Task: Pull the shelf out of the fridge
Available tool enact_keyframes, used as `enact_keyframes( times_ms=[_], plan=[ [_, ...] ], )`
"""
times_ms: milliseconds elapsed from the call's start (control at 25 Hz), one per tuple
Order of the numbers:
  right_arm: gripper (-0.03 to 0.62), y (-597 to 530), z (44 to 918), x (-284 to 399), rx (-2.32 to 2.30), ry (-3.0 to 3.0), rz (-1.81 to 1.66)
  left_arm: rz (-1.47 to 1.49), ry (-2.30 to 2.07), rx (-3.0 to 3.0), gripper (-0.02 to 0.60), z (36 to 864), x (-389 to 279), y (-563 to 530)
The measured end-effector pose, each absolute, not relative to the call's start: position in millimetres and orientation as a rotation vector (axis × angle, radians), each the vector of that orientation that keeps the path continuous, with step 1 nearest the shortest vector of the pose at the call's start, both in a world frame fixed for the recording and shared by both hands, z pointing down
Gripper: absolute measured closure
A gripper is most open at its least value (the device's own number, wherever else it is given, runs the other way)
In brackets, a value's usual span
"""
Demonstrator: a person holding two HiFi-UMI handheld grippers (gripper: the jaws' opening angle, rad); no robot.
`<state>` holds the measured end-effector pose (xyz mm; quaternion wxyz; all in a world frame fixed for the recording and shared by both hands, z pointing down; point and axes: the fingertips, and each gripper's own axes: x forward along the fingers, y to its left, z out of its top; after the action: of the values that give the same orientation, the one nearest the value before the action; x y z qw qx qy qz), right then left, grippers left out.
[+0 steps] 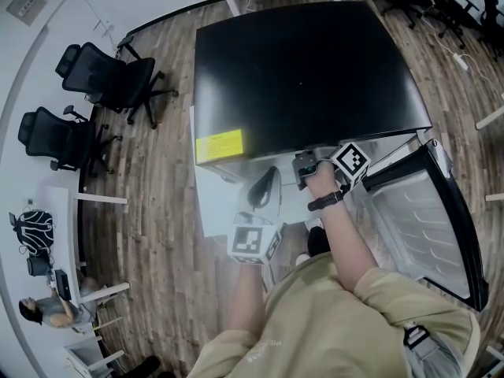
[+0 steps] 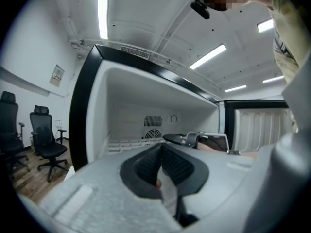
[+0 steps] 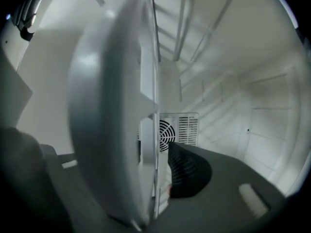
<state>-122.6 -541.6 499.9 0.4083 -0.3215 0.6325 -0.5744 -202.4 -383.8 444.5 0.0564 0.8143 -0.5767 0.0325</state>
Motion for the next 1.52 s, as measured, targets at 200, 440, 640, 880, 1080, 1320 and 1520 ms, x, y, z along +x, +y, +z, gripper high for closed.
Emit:
enact_keyframes(
  times_ms=[200, 440, 640, 880, 1080, 1320, 1520],
  plan=[
    [0.503, -544.7, 507.6, -119.2, -0.853, 1.492, -1.490, 0.079, -1.775, 2.464, 0.580, 439.6, -207.4, -384.6],
    [0.511, -540.8, 509.9, -126.9, -0.837, 1.484, -1.554, 0.053, -1.773, 2.474, 0.580, 434.4, -205.9, -379.8],
    [0.513, -535.2, 509.0, -120.8, -0.848, 1.473, -1.563, 0.047, -1.761, 2.497, 0.580, 429.5, -192.9, -370.6],
    [0.513, -524.9, 506.6, -121.4, -0.832, 1.490, -1.559, 0.043, -1.775, 2.482, 0.580, 427.8, -198.3, -362.0],
    [0.513, -510.4, 510.2, -116.6, -0.833, 1.486, -1.561, 0.023, -1.776, 2.483, 0.580, 428.1, -197.1, -351.4],
    [0.513, -494.5, 508.9, -114.0, -0.832, 1.487, -1.565, 0.007, -1.771, 2.499, 0.580, 422.4, -194.3, -339.7],
    [0.513, -476.4, 511.2, -110.2, -0.830, 1.489, -1.564, -0.013, -1.763, 2.512, 0.580, 419.3, -191.8, -329.7]
  ],
)
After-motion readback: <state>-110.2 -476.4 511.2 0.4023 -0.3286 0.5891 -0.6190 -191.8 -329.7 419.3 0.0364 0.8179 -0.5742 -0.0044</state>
